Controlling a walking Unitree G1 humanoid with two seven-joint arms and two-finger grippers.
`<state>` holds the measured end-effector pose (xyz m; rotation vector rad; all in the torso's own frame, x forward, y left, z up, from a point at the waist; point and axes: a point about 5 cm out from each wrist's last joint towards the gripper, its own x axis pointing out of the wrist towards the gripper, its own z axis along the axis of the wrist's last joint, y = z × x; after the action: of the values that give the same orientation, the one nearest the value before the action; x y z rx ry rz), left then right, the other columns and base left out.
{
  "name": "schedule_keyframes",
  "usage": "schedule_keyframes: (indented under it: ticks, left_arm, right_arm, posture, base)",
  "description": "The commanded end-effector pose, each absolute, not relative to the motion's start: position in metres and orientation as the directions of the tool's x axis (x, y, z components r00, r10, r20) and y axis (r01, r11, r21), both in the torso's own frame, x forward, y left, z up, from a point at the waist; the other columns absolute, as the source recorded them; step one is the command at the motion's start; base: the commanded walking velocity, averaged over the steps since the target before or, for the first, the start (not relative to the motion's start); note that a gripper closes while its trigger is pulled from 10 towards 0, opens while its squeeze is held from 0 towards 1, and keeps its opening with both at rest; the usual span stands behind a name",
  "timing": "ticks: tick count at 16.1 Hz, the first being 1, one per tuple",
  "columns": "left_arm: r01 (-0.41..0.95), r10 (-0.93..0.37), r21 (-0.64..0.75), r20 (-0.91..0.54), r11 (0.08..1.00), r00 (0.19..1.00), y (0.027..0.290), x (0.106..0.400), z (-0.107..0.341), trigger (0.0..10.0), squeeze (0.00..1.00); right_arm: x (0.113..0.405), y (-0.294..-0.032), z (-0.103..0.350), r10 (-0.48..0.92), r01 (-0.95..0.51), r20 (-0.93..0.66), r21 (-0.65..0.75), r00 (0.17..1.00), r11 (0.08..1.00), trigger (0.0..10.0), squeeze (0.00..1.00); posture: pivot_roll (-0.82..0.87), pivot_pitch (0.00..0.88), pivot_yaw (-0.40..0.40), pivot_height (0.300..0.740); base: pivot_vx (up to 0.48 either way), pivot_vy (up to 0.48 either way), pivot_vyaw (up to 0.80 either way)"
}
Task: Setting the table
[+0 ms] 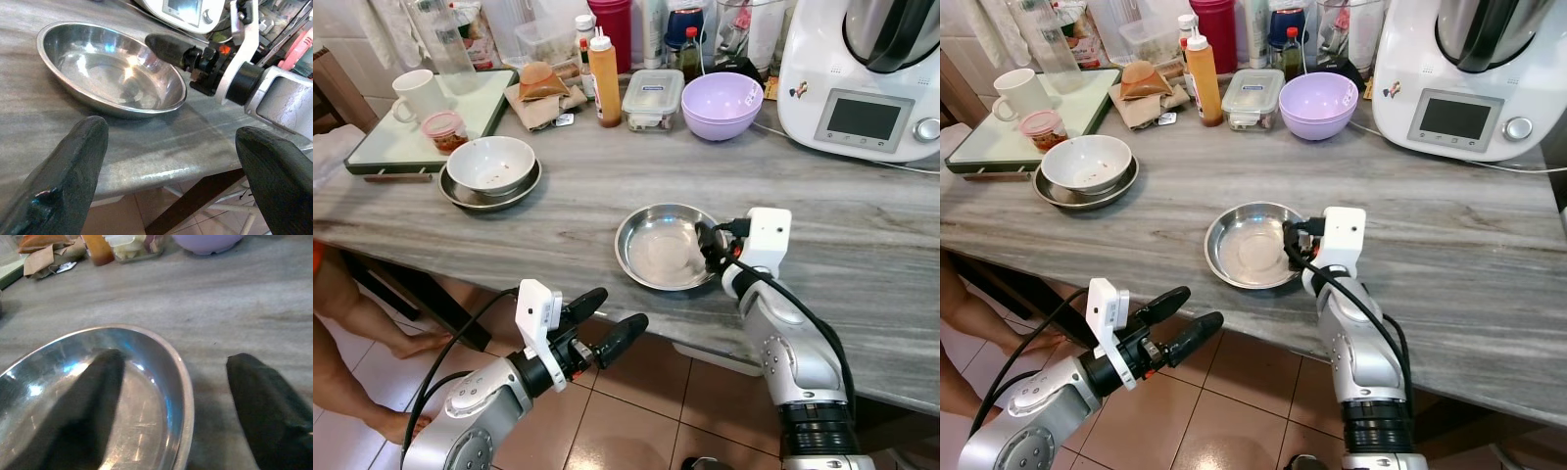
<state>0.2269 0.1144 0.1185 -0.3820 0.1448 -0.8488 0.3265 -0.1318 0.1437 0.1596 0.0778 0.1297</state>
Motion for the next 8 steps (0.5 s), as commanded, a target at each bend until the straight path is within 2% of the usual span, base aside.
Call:
schedule_keyframes:
  ticks: [1,4,5,8]
  left_arm:
    - [0.658,-0.700,-0.370,0.028,0.656,0.714,0.123,0.229,0.118,10.0,0.00]
    - [0.485,-0.491,-0.345,0.076,0.803,0.868,0.140,0.245,0.124,10.0,0.00]
    - [0.448,-0.447,-0.341,0.087,0.827,0.890,0.143,0.247,0.126,10.0,0.00]
    - [0.211,-0.205,-0.344,0.053,0.915,0.977,0.158,0.250,0.116,10.0,0.00]
  right_arm:
    - [0.326,-0.132,0.163,0.131,-0.135,0.041,0.122,0.991,0.983,10.0,1.00]
    - [0.323,-0.136,0.181,0.129,-0.124,0.165,-0.043,0.978,0.991,10.0,1.00]
    - [0.321,-0.138,0.184,0.133,-0.119,0.188,-0.082,0.973,0.990,10.0,1.00]
    - [0.309,-0.155,0.172,0.104,-0.078,0.166,-0.152,0.981,0.985,10.0,1.00]
  posture:
    - [-0.11,0.125,0.091,0.740]
    - [-0.11,0.124,0.090,0.740]
    - [-0.11,0.123,0.088,0.740]
    - [-0.10,0.120,0.085,0.740]
  base:
    - [0.000,0.000,0.00]
    - [0.000,0.000,0.00]
    - [0.000,0.000,0.00]
    - [0.000,0.000,0.00]
